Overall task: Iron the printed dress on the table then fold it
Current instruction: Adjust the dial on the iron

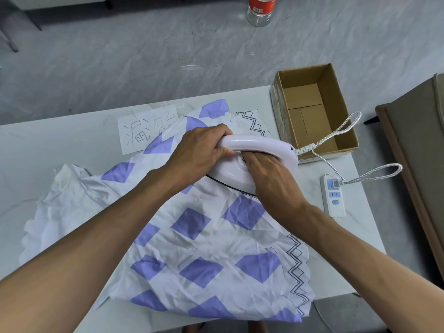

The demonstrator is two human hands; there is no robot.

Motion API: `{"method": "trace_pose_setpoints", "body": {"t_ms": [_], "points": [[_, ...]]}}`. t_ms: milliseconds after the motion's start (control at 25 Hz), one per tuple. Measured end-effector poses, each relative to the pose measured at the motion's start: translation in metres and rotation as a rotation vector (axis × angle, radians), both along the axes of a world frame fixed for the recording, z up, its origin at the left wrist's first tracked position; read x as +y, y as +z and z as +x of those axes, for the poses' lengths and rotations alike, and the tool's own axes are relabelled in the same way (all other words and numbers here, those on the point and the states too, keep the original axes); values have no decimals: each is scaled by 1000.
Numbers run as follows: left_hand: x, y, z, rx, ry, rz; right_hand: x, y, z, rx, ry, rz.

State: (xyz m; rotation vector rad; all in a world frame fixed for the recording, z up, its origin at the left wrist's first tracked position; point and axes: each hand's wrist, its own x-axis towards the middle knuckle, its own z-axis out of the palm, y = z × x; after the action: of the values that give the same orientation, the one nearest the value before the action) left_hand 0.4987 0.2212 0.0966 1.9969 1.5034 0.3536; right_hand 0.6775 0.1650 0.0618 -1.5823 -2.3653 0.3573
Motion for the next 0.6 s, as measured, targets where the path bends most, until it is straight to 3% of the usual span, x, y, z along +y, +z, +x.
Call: {"method": "trace_pose_setpoints", "body": {"t_ms": [600], "points": [[-3,3,-1,-25,34,-26,-3,2,-1,101,-16,-29]]}}
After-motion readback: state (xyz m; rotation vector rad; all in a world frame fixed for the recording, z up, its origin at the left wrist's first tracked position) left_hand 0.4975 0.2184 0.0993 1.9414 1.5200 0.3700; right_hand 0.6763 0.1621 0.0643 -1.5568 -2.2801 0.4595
